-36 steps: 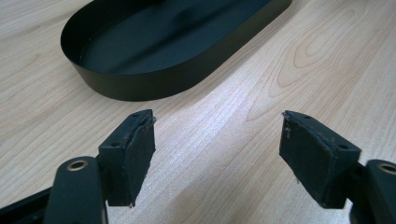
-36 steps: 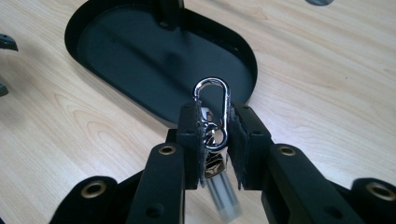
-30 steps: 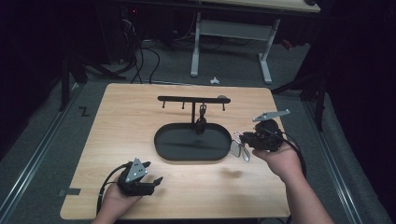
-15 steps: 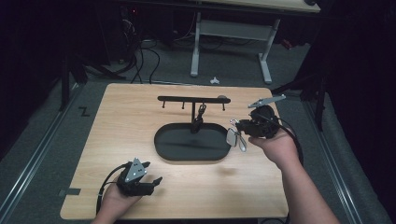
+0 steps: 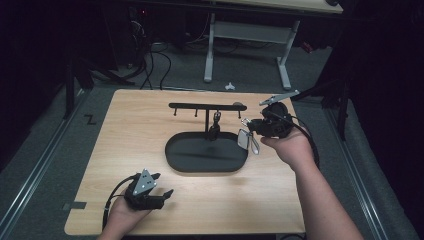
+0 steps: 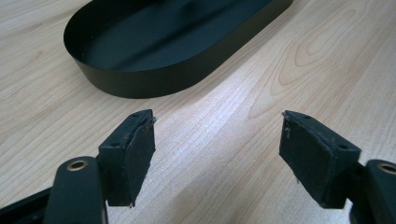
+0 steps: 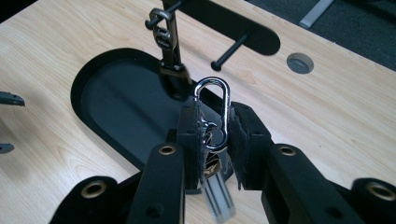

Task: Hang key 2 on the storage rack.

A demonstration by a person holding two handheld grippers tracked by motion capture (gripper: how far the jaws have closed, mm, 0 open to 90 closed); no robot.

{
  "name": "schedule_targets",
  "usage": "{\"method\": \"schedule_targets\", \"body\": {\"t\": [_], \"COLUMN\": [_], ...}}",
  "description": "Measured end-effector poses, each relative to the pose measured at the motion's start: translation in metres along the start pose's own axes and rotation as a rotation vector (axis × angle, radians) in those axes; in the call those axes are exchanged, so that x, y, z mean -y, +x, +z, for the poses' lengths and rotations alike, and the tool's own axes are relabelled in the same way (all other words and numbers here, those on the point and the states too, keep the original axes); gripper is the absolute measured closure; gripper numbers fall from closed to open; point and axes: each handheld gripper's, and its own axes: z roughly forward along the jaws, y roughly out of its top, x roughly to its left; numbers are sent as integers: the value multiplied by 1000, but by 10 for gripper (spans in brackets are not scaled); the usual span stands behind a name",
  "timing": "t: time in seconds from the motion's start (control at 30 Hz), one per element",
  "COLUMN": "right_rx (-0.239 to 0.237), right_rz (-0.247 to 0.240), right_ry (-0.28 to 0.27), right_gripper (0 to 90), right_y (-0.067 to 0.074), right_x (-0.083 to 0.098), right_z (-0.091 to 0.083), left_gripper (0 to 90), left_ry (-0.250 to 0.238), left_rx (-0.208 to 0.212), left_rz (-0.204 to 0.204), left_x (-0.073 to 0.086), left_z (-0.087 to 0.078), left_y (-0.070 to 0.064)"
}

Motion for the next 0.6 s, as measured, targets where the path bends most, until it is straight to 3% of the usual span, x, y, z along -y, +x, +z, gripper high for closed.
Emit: {"method": "schedule_targets", "body": {"t": [0.6], "right_rx": [0], "right_rz": [-3], "right_ry": [5], "right_gripper": [752], "right_y": [0], "right_x": [-18], "right_z": [18], "left_gripper": [273], "left_ry": [-4], "left_rx": [5], "left_rz": [-5], "left_x": [0], "left_z": [-1], "left_y": [0]}}
